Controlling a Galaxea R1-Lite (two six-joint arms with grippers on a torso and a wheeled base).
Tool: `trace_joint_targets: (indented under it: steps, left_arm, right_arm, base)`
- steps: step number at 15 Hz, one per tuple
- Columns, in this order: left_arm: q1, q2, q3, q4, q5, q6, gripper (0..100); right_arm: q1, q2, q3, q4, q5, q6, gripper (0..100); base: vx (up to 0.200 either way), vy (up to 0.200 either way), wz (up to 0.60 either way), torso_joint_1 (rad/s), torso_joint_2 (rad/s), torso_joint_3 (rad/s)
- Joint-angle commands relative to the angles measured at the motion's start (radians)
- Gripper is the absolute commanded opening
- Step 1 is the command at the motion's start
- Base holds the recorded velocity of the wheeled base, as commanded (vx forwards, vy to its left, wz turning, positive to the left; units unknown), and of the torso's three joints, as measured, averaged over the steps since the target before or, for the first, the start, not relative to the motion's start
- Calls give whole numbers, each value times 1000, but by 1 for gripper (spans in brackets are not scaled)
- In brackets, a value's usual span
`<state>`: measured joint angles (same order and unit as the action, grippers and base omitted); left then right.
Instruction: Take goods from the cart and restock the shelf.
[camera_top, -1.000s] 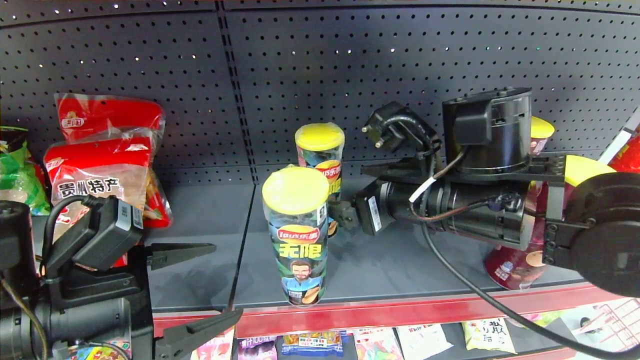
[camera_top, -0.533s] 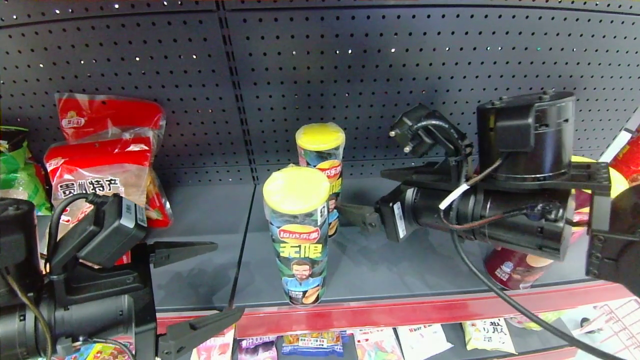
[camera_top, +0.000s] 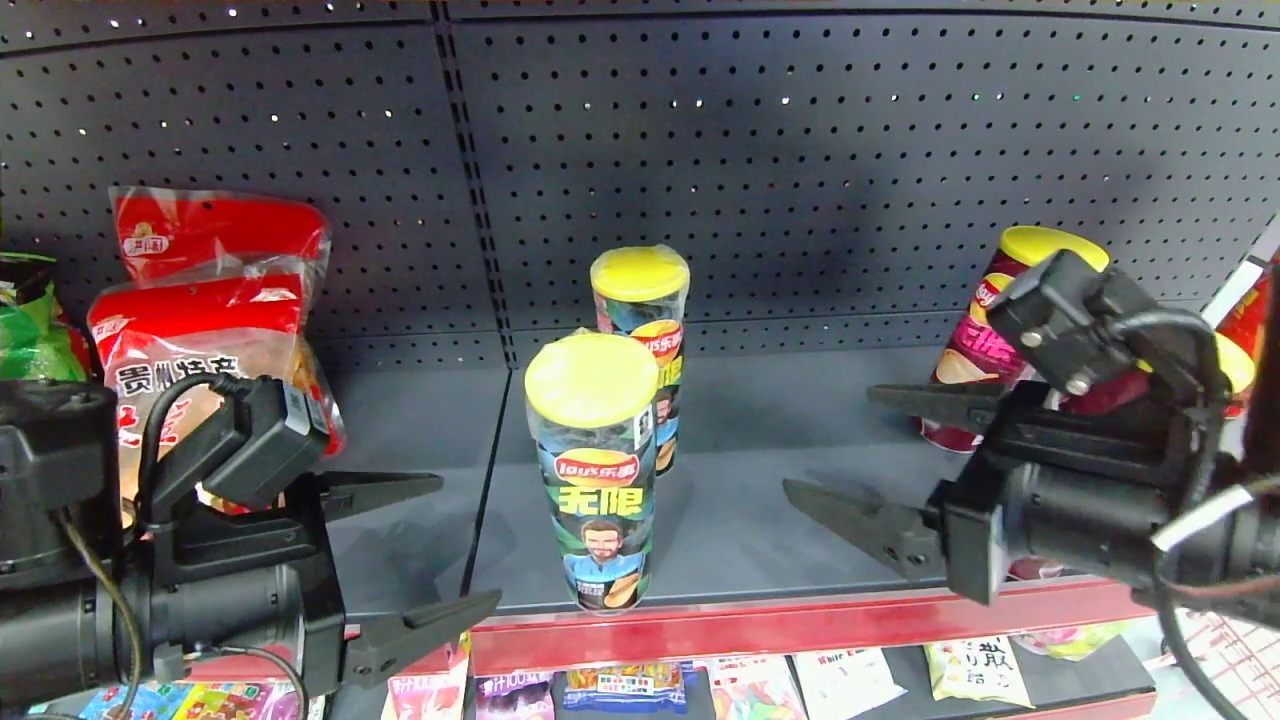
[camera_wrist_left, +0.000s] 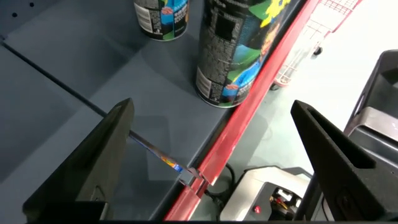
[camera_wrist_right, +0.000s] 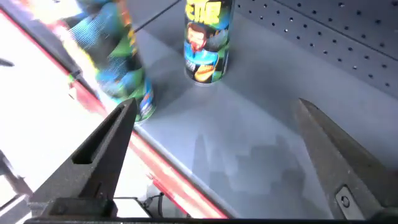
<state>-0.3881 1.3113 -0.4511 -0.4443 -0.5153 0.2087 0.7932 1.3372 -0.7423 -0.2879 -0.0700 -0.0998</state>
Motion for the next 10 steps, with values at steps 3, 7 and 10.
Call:
trace_joint_targets:
  steps: [3, 7, 10]
  left_arm:
    - [0, 17, -3, -1, 3, 0, 100]
    - [0, 32, 2, 1, 58, -5, 100]
    - [15, 62, 0, 1, 83, -5, 100]
  right_arm:
    - [43, -205, 141, 1, 44, 17, 100]
    - [31, -406, 297, 13, 39, 15, 100]
    - [-68, -621, 422, 53, 29, 15, 100]
  base:
    - [0, 0, 0, 0, 0, 0]
    - [0, 0, 0, 0, 0, 0]
    - [0, 0, 0, 0, 0, 0]
